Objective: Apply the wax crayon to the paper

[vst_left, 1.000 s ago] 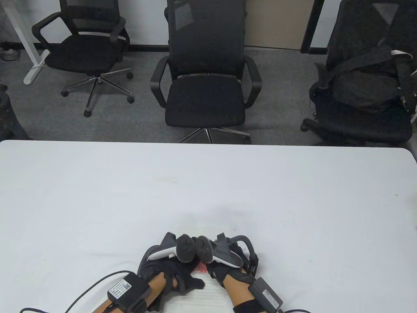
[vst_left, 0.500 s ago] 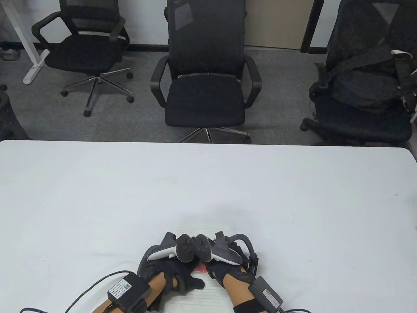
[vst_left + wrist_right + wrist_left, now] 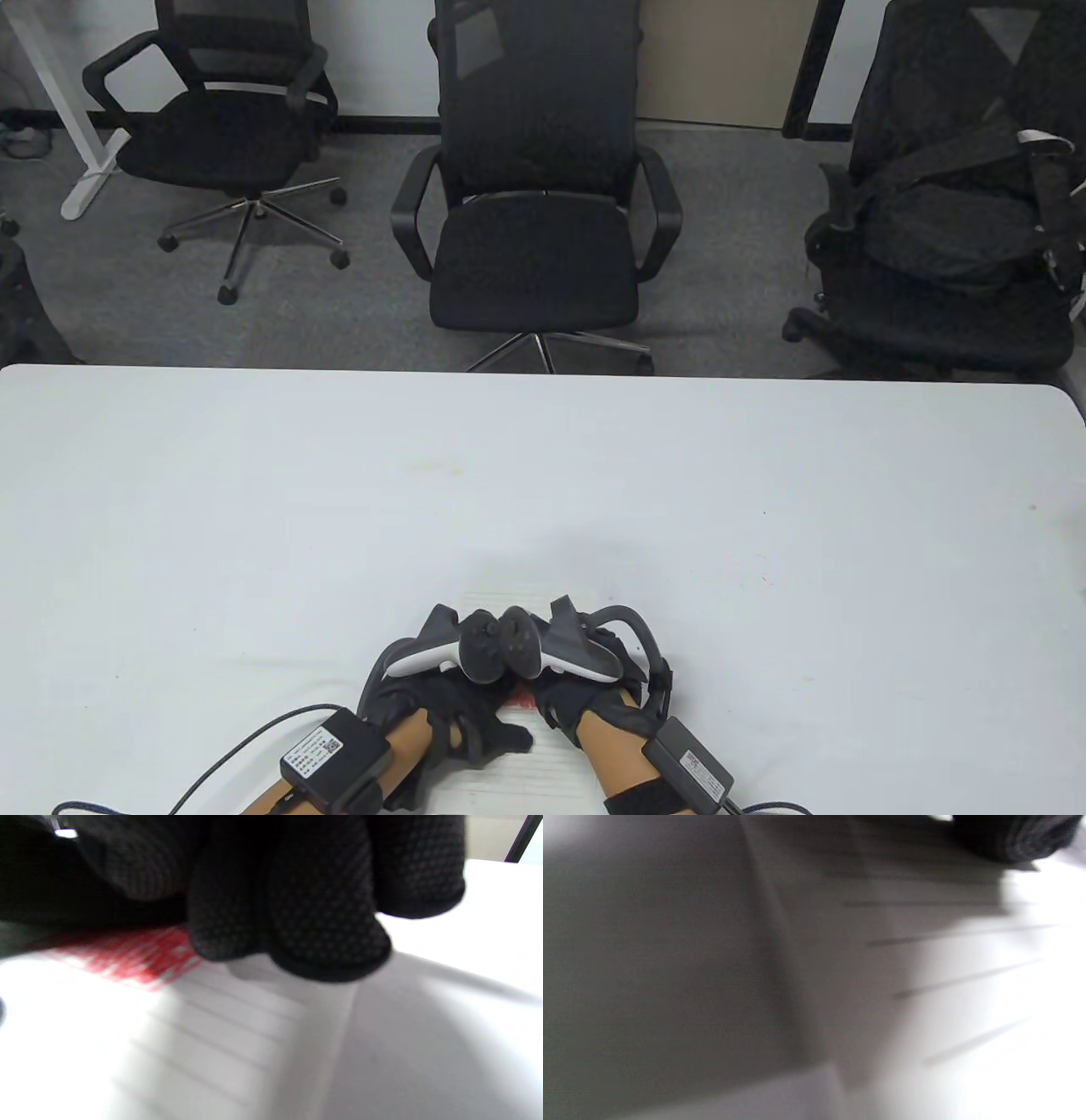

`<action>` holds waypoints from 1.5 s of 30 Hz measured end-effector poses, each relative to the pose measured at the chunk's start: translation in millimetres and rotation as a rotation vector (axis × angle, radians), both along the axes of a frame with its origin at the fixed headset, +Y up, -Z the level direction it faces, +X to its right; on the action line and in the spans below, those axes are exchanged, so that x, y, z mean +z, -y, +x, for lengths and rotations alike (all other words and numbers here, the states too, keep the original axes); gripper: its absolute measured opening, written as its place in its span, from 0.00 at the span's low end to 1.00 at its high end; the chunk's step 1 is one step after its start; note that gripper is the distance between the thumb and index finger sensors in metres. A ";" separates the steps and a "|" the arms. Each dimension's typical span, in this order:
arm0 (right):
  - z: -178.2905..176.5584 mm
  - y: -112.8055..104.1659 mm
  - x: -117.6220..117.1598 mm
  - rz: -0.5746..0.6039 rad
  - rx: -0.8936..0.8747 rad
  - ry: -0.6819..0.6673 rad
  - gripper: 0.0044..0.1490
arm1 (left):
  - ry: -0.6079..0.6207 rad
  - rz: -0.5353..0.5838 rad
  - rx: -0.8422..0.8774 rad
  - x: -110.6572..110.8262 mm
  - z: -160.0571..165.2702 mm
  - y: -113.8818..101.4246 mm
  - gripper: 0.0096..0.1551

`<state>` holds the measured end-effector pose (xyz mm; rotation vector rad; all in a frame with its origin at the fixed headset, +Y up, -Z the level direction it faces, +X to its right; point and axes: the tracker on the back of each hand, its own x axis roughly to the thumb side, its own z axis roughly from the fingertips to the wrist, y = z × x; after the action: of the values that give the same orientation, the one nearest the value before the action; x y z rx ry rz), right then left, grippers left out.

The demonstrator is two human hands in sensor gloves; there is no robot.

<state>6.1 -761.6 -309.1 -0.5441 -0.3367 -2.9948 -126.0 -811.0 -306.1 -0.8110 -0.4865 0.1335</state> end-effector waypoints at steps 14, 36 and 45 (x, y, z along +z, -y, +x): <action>-0.2 -1.3 2.4 -0.023 -0.022 0.016 0.26 | -0.001 -0.003 -0.001 0.0 0.0 0.0 0.64; -2.0 -0.4 5.4 -0.131 -0.015 0.011 0.27 | -0.002 -0.002 -0.002 -0.3 0.0 0.2 0.64; -0.4 0.5 3.5 -0.153 -0.013 0.004 0.26 | -0.002 -0.002 -0.002 -0.4 0.1 0.4 0.64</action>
<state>5.8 -762.1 -305.6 -0.5542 -0.5680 -2.9997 -125.9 -811.4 -306.5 -0.8131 -0.4840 0.1328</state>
